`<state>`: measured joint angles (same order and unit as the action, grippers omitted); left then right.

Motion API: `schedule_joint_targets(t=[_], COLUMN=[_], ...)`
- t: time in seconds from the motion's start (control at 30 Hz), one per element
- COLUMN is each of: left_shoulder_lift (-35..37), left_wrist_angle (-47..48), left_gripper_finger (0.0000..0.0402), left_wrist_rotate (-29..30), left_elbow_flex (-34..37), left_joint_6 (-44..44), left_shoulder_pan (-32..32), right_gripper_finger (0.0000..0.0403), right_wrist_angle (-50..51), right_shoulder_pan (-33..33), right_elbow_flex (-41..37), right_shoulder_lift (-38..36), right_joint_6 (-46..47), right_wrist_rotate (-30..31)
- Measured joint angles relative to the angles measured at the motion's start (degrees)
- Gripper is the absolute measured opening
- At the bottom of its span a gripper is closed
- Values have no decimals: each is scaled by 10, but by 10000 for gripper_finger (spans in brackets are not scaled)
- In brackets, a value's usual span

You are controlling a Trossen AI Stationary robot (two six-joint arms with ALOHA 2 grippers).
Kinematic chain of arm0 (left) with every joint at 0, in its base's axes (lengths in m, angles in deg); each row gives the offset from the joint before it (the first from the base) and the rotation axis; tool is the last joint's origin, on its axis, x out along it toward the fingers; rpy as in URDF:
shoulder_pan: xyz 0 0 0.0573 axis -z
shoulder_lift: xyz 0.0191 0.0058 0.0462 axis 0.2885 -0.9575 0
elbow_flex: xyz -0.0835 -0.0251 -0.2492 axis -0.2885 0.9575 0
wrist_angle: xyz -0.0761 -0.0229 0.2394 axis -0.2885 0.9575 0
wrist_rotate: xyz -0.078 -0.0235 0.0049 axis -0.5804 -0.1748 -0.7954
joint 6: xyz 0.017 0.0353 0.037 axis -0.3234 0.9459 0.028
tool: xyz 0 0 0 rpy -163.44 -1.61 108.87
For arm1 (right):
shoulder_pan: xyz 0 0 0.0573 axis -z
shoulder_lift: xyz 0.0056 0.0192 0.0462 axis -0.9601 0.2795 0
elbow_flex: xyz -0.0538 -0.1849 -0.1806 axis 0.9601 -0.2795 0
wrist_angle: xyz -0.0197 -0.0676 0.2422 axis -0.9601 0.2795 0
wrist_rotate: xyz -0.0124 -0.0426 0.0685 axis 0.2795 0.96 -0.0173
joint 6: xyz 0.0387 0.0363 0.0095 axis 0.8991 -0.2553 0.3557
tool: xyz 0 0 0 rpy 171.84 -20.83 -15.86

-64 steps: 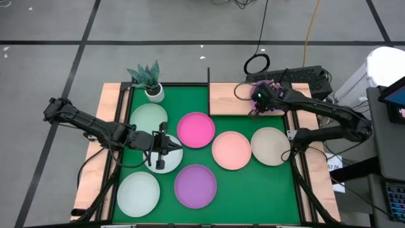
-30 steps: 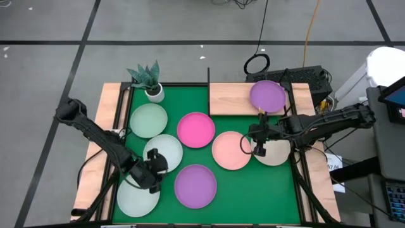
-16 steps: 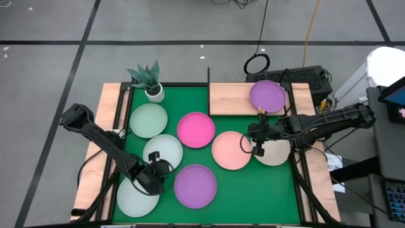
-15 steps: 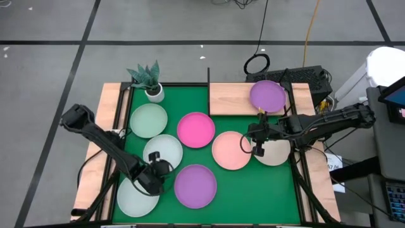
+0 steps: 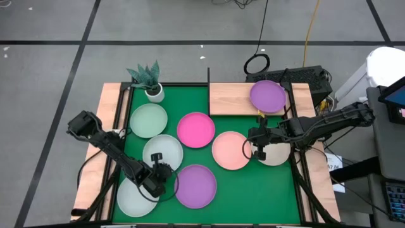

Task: Place and stack plates onto a shelf
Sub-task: Put the top gray plate on the shelf

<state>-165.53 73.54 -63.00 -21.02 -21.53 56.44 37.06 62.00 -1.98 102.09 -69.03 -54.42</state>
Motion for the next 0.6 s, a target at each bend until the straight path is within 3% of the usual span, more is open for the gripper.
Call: schedule_joint_targets(t=[0.17,0.6], left_shoulder_lift=[3,14], left_wrist_angle=[7,291], left_gripper_finger=[14,10], left_wrist_rotate=[27,41], left_elbow_flex=[-7,-217], left_joint_6=[24,149], left_shoulder_pan=[6,-37], right_gripper_finger=[0,0], right_wrist_angle=[0,0], right_shoulder_pan=[0,0], right_elbow_flex=[0,0], right_shoulder_lift=[0,0], right_joint_6=[1,4], right_wrist_rotate=[0,1])
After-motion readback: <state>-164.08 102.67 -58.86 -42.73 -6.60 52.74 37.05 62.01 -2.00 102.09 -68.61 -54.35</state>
